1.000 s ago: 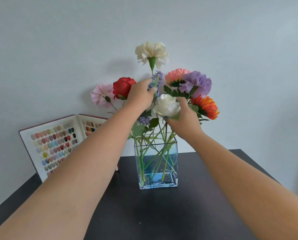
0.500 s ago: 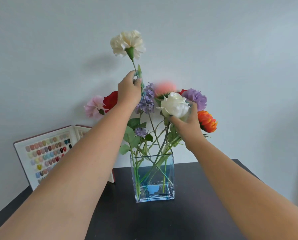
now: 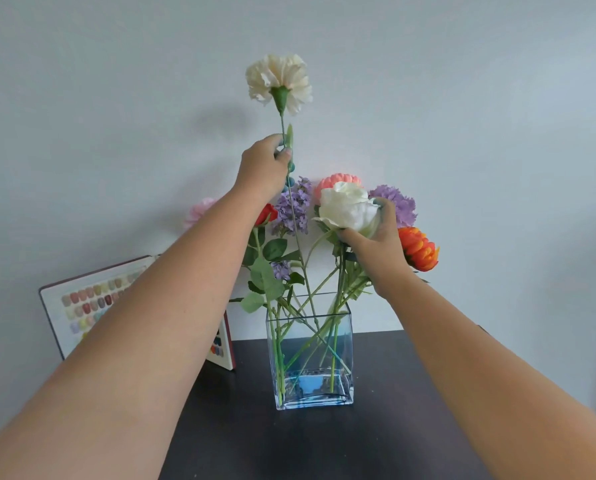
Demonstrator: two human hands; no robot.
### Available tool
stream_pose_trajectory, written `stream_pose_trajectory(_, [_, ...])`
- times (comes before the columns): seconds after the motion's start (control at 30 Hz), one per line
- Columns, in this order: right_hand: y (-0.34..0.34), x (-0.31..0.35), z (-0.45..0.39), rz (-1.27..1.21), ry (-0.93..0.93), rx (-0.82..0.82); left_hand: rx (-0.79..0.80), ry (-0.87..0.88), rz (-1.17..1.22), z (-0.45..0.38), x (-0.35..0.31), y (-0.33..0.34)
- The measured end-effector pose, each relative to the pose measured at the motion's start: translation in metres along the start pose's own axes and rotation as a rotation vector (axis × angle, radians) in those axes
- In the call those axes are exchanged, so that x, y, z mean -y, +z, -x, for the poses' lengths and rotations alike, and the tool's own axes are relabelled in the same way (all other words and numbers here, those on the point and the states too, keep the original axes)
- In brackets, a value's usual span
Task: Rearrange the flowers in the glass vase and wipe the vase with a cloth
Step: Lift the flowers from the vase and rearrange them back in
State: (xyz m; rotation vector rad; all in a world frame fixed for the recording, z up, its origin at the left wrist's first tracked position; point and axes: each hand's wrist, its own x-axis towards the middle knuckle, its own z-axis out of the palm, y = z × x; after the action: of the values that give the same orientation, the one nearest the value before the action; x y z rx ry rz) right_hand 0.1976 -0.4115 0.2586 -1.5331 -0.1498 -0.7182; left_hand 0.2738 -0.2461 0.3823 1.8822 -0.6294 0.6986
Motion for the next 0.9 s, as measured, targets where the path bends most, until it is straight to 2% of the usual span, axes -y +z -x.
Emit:
stream_pose_trajectory(0.17, [-0.003, -0.005, -0.003, -0.040, 0.071, -0.109, 0.058, 0.010, -0.140, 0.013, 0.006, 0.009])
stream_pose_trajectory(0.4, [0.015, -0.022, 0.004, 0.265, 0.023, -0.042, 0.217, 0.125, -0.382, 0.049, 0.022, 0.045])
stream_pose_trajectory(0.67, [0.018, -0.047, 0.021, 0.589, -0.130, 0.045, 0.441, 0.003, -0.587, 0.060, 0.043, 0.041])
stream_pose_trajectory(0.9, [0.015, -0.054, 0.023, 0.860, -0.238, 0.131, 0.454, -0.068, -0.524, 0.063, 0.043, 0.036])
